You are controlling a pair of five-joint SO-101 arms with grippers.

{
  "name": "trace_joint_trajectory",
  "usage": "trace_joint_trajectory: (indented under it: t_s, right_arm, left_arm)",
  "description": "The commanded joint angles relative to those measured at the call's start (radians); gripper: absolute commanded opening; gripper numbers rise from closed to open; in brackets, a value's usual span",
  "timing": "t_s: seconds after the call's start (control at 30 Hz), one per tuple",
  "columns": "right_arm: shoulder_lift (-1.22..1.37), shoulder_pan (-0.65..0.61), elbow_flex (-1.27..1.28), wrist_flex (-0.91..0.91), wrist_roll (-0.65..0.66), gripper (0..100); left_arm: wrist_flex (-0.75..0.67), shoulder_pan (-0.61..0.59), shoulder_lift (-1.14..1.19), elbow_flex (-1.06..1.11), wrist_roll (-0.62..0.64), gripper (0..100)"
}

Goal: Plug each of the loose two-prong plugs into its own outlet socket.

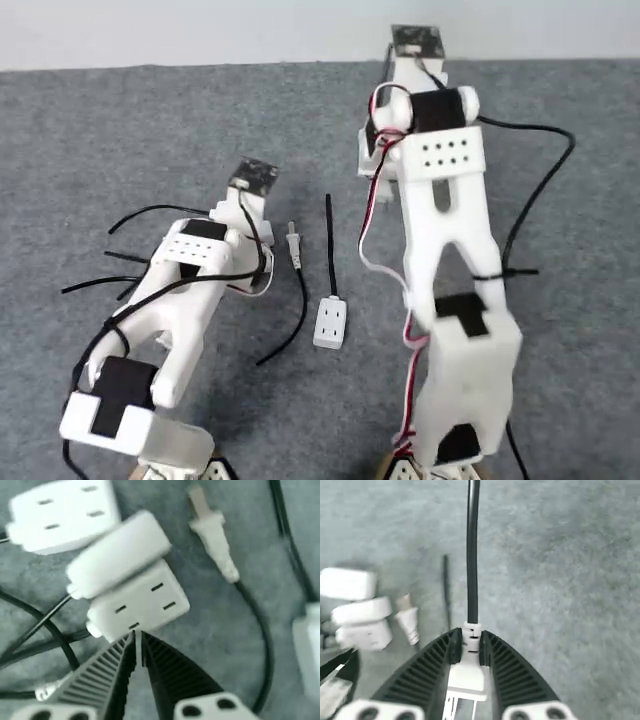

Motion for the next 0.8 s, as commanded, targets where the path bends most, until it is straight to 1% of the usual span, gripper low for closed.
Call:
trace_joint_trajectory:
  t_s: [0.0, 0.1, 0.17, 0.27, 0.43, 0.57, 0.77]
  right_arm:
    - [-0.254, -0.071, 0.12, 0.039, 0.008, 0.7]
    - [-0.389, -0.151, 0.27, 0.036, 0.028, 0.8]
    - [-0.466, -0.208, 0.408, -0.001, 0.055, 0.8]
    - [-0.572, -0.265, 0.641, -0.096, 0.087, 0.8]
    - [-0.75, -0.306, 0.962, -0.285, 0.123, 0.8]
    - [-0.828, -0.309, 1.054, -0.358, 0.123, 0.8]
    - [-0.839, -0.309, 1.06, -0.361, 0.121, 0.8]
  left_arm:
    - [0.064, 0.0, -0.003, -0.027, -0.084, 1]
    - [0.066, 0.0, 0.002, -0.027, -0.094, 1]
    - [0.068, 0.0, 0.002, -0.028, -0.094, 1]
    - [0.068, 0.0, 0.002, -0.028, -0.094, 1]
    - [0.068, -0.002, 0.002, -0.028, -0.095, 1]
    - [0.068, 0.0, -0.005, -0.022, -0.12, 1]
    - [0.078, 0.026, -0.008, -0.015, -0.138, 1]
